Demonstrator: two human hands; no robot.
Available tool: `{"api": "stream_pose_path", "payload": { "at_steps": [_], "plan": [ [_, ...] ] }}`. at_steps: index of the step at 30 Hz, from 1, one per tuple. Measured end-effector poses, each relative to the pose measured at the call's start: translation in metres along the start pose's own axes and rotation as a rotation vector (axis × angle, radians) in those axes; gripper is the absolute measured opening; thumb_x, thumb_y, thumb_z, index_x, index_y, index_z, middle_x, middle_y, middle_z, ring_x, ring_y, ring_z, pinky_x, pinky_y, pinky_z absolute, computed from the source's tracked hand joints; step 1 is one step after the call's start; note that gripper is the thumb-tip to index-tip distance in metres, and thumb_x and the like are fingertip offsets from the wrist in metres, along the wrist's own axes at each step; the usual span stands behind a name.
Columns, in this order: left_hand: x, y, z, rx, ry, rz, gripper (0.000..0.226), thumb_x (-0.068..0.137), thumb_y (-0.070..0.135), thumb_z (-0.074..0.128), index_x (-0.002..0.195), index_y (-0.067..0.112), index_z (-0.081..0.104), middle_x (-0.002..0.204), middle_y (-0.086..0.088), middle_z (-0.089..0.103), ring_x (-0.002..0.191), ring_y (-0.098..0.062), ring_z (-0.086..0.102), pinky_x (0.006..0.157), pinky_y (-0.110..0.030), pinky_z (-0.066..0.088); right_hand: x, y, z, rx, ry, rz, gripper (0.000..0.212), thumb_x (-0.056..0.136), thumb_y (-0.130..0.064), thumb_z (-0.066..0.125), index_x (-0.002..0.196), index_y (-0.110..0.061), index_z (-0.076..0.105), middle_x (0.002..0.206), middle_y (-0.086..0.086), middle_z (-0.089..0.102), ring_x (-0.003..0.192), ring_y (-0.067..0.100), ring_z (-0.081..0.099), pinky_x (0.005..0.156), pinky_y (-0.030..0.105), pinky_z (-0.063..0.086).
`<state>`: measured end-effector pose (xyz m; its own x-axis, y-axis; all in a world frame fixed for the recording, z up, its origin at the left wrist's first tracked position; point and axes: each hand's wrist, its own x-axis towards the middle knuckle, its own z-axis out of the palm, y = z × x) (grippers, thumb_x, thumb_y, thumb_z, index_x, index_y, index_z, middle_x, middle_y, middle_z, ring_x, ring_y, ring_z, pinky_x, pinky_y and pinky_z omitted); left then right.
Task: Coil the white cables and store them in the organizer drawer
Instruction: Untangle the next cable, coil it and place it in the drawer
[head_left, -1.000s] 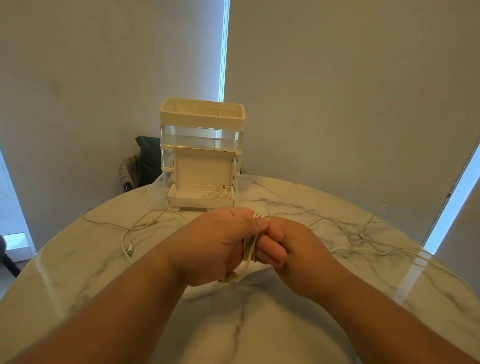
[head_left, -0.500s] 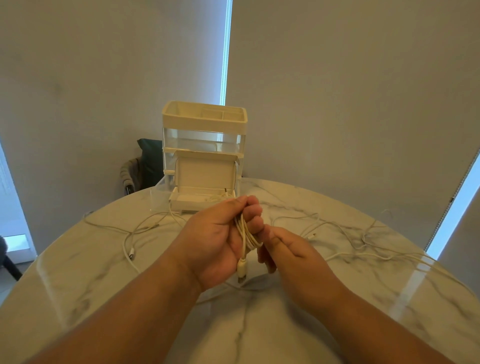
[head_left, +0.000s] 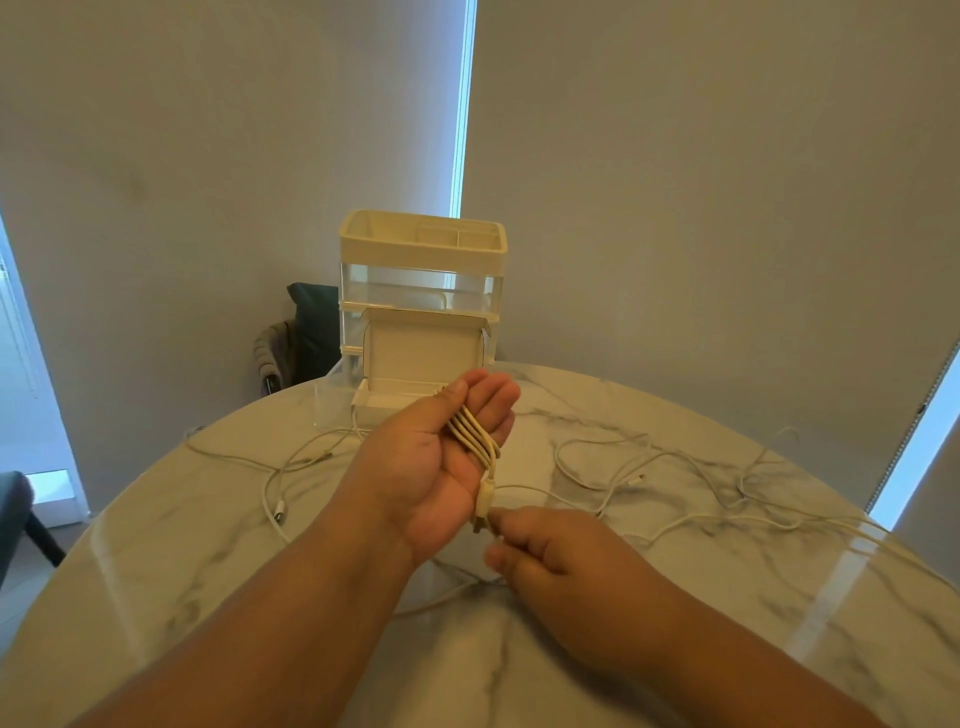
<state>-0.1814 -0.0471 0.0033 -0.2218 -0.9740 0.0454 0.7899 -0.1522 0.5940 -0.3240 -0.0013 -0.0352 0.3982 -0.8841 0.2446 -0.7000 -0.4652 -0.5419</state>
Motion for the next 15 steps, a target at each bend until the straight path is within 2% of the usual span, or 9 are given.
{"api": "stream_pose_path", "payload": {
  "at_steps": [2, 3, 5, 6, 7, 10, 12, 15],
  "plan": [
    [0.003, -0.002, -0.002, 0.004, 0.032, 0.018, 0.024, 0.102, 0.013, 0.043, 0.113, 0.001, 0.062, 0.106, -0.016, 0.074, 0.095, -0.023, 0.073, 0.091, -0.036, 0.052, -0.003, -0.007, 0.005, 0.176, -0.026, 0.004, 0.011, 0.097, -0.034, 0.057, 0.088, -0.038, 0.060, 0.073, -0.018, 0.057, 0.067, -0.004, 0.049, 0.064, 0.022, 0.042],
    [0.005, -0.004, -0.004, 0.022, 0.052, 0.032, 0.024, 0.102, 0.013, 0.043, 0.113, 0.001, 0.062, 0.108, -0.016, 0.074, 0.096, -0.023, 0.073, 0.094, -0.036, 0.051, -0.004, -0.014, 0.007, 0.320, -0.004, 0.020, 0.007, 0.097, -0.039, 0.057, 0.101, -0.040, 0.063, 0.076, -0.014, 0.061, 0.066, -0.004, 0.050, 0.065, 0.027, 0.043],
    [0.008, -0.010, -0.006, 0.063, 0.086, 0.063, 0.024, 0.103, 0.013, 0.044, 0.114, 0.001, 0.062, 0.109, -0.016, 0.073, 0.098, -0.023, 0.073, 0.100, -0.036, 0.049, -0.005, -0.020, 0.011, 0.526, 0.083, 0.132, 0.033, 0.093, -0.049, 0.056, 0.125, -0.057, 0.050, 0.081, -0.007, 0.071, 0.062, -0.004, 0.053, 0.064, 0.023, 0.041],
    [0.009, -0.013, -0.007, 0.077, 0.094, 0.074, 0.025, 0.103, 0.013, 0.044, 0.116, 0.002, 0.061, 0.109, -0.015, 0.074, 0.100, -0.023, 0.072, 0.102, -0.036, 0.048, -0.004, -0.021, 0.014, 0.544, 0.136, 0.198, 0.039, 0.090, -0.052, 0.056, 0.126, -0.062, 0.045, 0.082, -0.005, 0.074, 0.059, -0.003, 0.054, 0.063, 0.021, 0.041],
    [0.009, -0.015, -0.007, 0.083, 0.095, 0.083, 0.025, 0.103, 0.014, 0.045, 0.117, 0.002, 0.061, 0.109, -0.014, 0.074, 0.101, -0.022, 0.072, 0.101, -0.036, 0.048, -0.003, -0.023, 0.015, 0.548, 0.189, 0.255, 0.037, 0.090, -0.050, 0.058, 0.124, -0.061, 0.048, 0.080, -0.003, 0.074, 0.056, -0.002, 0.055, 0.060, 0.018, 0.041],
    [0.007, -0.021, -0.005, 0.074, 0.085, 0.088, 0.025, 0.102, 0.015, 0.046, 0.118, 0.003, 0.061, 0.109, -0.013, 0.074, 0.102, -0.022, 0.071, 0.091, -0.032, 0.054, -0.001, -0.022, 0.018, 0.601, 0.357, 0.303, 0.012, 0.095, -0.034, 0.061, 0.104, -0.035, 0.068, 0.074, 0.001, 0.074, 0.048, -0.001, 0.050, 0.050, 0.015, 0.038],
    [0.007, -0.023, -0.003, 0.095, 0.081, 0.089, 0.024, 0.101, 0.014, 0.047, 0.116, 0.002, 0.061, 0.107, -0.014, 0.074, 0.101, -0.023, 0.072, 0.089, -0.033, 0.054, 0.000, -0.022, 0.021, 0.573, 0.370, 0.304, 0.011, 0.099, -0.031, 0.053, 0.097, -0.029, 0.064, 0.075, -0.001, 0.074, 0.048, 0.001, 0.049, 0.051, 0.018, 0.038],
    [0.006, -0.023, -0.003, 0.145, 0.082, 0.122, 0.021, 0.100, 0.011, 0.049, 0.113, 0.001, 0.062, 0.102, -0.014, 0.075, 0.097, -0.023, 0.073, 0.090, -0.034, 0.054, 0.001, -0.021, 0.022, 0.551, 0.391, 0.314, 0.015, 0.104, -0.037, 0.038, 0.097, -0.036, 0.051, 0.076, -0.002, 0.074, 0.045, 0.001, 0.048, 0.052, 0.025, 0.038]
  ]
}}
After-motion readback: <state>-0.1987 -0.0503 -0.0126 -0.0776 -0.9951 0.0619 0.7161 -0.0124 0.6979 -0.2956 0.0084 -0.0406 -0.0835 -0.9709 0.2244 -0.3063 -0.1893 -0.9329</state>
